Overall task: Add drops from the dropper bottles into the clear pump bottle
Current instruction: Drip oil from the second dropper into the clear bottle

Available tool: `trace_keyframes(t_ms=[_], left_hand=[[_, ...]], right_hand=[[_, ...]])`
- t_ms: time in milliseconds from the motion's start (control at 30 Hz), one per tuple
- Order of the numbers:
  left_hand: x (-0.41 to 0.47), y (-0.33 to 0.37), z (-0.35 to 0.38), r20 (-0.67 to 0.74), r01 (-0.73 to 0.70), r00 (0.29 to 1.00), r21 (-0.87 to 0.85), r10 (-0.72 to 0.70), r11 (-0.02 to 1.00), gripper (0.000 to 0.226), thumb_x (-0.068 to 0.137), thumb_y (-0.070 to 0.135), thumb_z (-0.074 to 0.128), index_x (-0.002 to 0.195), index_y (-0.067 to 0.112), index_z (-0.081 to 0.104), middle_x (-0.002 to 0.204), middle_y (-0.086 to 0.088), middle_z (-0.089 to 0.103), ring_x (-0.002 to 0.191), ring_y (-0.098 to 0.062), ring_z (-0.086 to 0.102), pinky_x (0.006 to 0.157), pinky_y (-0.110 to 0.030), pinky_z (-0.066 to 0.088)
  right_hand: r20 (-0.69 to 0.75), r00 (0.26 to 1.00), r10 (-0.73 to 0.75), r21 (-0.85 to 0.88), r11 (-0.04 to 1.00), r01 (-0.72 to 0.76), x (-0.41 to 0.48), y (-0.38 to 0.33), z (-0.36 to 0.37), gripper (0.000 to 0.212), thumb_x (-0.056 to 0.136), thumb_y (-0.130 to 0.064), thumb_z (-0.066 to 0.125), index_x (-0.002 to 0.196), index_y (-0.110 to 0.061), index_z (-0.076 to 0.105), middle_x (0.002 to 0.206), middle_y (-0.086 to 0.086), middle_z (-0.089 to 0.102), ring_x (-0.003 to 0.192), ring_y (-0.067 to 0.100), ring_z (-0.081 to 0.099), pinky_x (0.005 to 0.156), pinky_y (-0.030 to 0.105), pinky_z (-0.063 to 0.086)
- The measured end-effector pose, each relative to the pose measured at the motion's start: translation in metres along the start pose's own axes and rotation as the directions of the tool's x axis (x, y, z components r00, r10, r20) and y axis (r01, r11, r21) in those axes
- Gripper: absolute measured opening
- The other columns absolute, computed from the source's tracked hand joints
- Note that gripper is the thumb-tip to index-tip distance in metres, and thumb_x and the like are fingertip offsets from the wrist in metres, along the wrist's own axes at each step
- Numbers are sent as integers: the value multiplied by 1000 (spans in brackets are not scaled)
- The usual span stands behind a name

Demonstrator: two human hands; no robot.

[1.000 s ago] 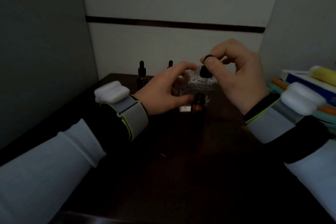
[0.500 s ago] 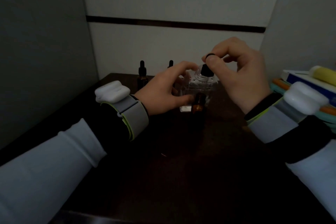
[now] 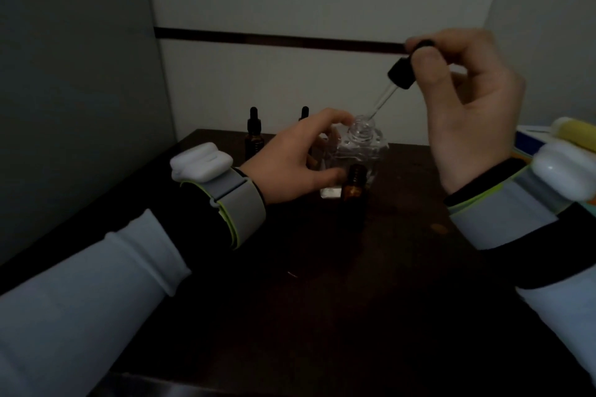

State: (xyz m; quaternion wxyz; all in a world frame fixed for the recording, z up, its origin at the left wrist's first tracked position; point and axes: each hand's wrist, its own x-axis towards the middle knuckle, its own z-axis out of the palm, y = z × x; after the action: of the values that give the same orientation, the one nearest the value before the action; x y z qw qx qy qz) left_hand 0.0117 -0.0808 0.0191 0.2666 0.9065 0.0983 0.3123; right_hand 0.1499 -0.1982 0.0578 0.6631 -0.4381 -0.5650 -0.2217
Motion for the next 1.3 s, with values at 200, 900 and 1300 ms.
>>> trace_keyframes(t_ms=[200,900,1300], left_hand=[[0,1,0,6,0,1000,-1,0,1000,57,82,17,70,129,29,42,121,-1,53,104,-11,56,80,-26,51],[0,3,-1,11,-12,1000,4,12,1000,58,82,16,70,132,25,41,120,-3,53,102,-12,58,79,-26,51],[0,2,-1,8,10,1000,9,-10,1000,60,82,18,69,133,27,40,123,-1,52,106,-13,56,81,-28,50]], right_hand=[[118,989,89,-140,987,-72,-5,9,5,5,84,-34,57,83,-38,59,90,-12,58,90,10,56,70,21,41],[212,968,133,-230,970,-83,-10,15,8,11,83,-34,59,76,-25,63,78,-20,53,89,10,53,72,20,39],[272,952,140,-189,978,-90,-12,12,7,16,78,-44,53,85,-36,65,86,-18,59,94,10,55,75,20,39]])
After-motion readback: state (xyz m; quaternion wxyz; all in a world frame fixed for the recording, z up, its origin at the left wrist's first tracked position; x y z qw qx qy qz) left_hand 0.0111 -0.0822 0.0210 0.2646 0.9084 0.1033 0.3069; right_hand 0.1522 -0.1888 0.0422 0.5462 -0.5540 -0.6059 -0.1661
